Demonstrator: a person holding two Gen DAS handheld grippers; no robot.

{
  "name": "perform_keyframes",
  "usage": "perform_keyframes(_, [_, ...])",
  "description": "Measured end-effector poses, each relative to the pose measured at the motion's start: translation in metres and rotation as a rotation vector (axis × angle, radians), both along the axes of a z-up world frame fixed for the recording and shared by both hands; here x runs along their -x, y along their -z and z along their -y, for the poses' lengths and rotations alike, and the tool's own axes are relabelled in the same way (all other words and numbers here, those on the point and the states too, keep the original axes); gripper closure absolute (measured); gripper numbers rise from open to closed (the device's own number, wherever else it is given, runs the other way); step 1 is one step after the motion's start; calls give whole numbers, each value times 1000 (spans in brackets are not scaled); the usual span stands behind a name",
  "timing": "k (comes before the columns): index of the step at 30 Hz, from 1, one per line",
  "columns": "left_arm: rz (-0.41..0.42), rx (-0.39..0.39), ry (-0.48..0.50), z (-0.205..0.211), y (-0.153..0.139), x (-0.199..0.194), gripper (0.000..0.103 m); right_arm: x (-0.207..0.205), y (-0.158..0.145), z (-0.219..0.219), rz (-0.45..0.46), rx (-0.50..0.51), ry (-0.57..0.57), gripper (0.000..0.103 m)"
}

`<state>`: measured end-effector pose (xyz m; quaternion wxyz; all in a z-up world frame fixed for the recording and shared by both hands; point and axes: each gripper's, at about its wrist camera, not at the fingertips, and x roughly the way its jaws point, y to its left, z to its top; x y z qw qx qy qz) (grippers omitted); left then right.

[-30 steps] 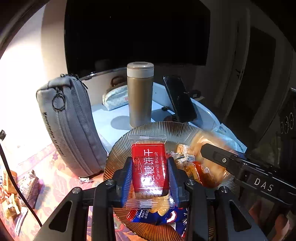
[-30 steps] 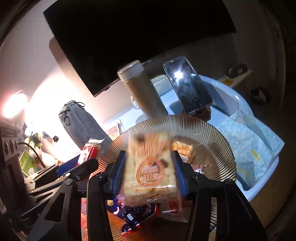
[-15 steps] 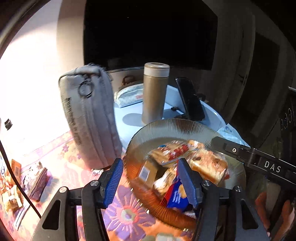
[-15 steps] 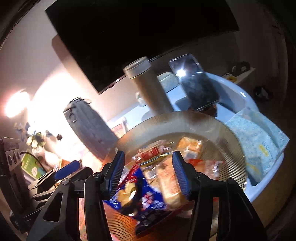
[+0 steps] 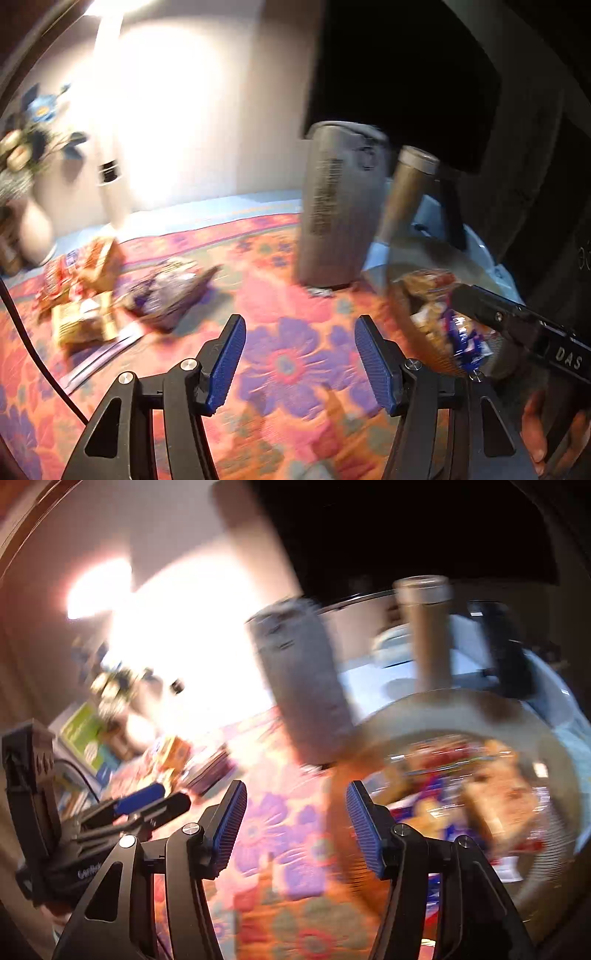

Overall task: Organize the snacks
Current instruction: 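Move both open tools back over the remaining snacks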

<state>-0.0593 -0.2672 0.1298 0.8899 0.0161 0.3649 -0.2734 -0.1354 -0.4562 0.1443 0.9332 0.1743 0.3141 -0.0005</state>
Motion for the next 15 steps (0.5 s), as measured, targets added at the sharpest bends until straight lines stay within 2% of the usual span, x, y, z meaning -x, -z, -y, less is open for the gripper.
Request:
perform_keyframes(6, [-22, 31, -137, -82, 14, -11, 44, -36, 22, -77, -61, 43, -158, 46])
perform_keyframes(10, [-28, 1, -233, -127, 32, -19, 44, -57, 45, -122, -100, 90, -233, 46])
perform_keyframes(15, [-62, -14, -330, -172, 62, -33, 44, -80, 74, -155, -108, 131, -282, 46])
